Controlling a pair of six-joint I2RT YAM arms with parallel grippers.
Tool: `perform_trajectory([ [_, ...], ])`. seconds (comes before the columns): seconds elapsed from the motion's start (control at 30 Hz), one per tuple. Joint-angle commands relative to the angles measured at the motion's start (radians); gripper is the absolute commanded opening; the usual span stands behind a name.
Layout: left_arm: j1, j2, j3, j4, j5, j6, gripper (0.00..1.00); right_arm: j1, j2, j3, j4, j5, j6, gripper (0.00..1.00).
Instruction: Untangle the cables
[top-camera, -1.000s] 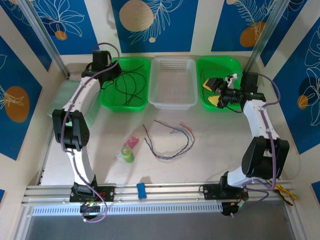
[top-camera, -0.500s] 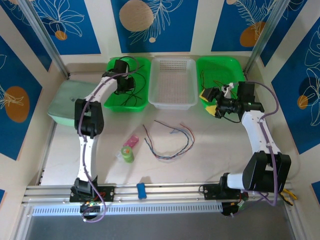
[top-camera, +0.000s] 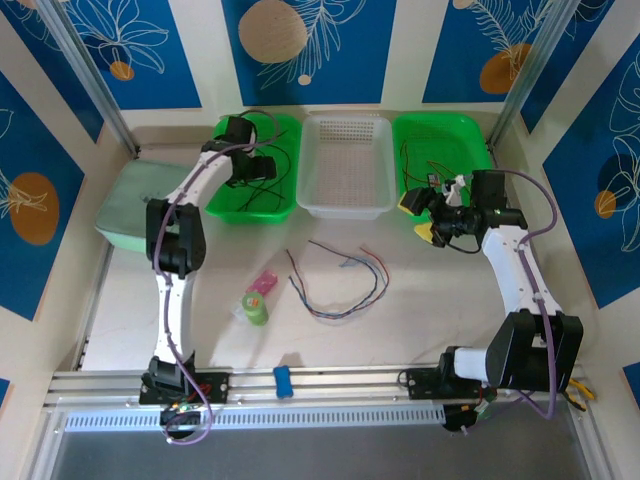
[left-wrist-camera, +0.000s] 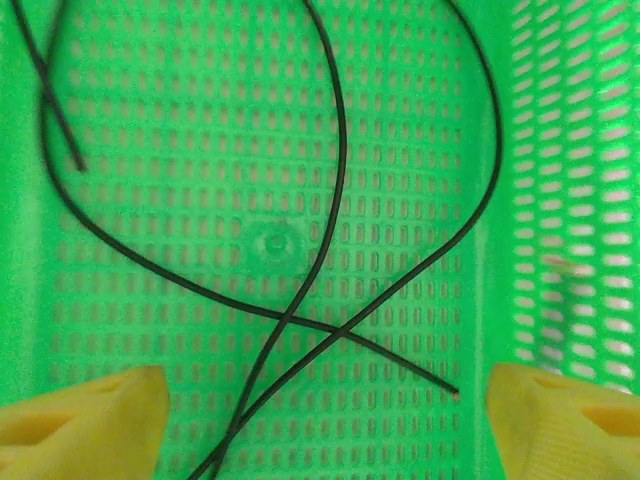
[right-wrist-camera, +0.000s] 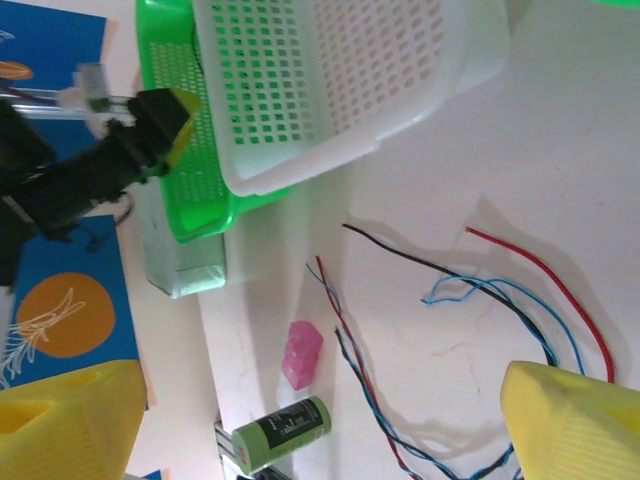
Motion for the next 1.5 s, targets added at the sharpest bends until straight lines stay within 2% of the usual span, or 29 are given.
perform_trajectory([
  [0.0, 0.007, -0.086, 0.010, 0.029, -0.048, 0.027, 0.89, 0.024, -0.008, -0.011, -0.066, 0.040, -0.040, 0.92],
  [0.17, 0.017, -0.065, 0.147, -0.041, -0.026, 0.039, 0.92, 0.050, -0.011, -0.010, -0.064, 0.051, -0.033, 0.91],
  [0.3, 0.016, -0.108, 0.156, -0.077, 0.016, 0.024, 0.91, 0.092, -0.010, 0.002, -0.100, 0.147, -0.068, 0.90],
  [0.37, 0.016, -0.167, 0.084, -0.062, 0.033, -0.001, 0.90, 0.115, 0.007, 0.002, -0.134, 0.207, -0.073, 0.86],
  [0.5, 0.008, -0.364, -0.181, 0.031, 0.063, -0.038, 0.89, 0.175, 0.068, -0.006, -0.177, 0.267, -0.060, 0.76],
  [0.63, -0.011, -0.558, -0.411, 0.077, 0.086, -0.083, 0.85, 0.264, 0.091, -0.027, -0.143, 0.359, -0.075, 0.68],
  [0.77, -0.041, -0.724, -0.632, 0.143, 0.116, -0.146, 0.82, 0.371, 0.102, -0.040, -0.066, 0.429, -0.157, 0.59],
  [0.87, -0.056, -0.786, -0.709, 0.096, 0.135, -0.168, 0.80, 0.445, 0.117, -0.056, -0.009, 0.479, -0.223, 0.52],
  [0.97, -0.070, -0.837, -0.790, 0.106, 0.177, -0.195, 0.78, 0.491, 0.147, -0.073, 0.026, 0.515, -0.267, 0.49],
  [1.27, -0.115, -0.904, -0.936, 0.197, 0.206, -0.283, 0.72, 0.495, 0.311, -0.020, 0.019, 0.552, -0.306, 0.33],
  [1.47, -0.132, -0.900, -0.945, 0.226, 0.215, -0.304, 0.69, 0.575, 0.379, -0.011, 0.094, 0.645, -0.404, 0.23],
])
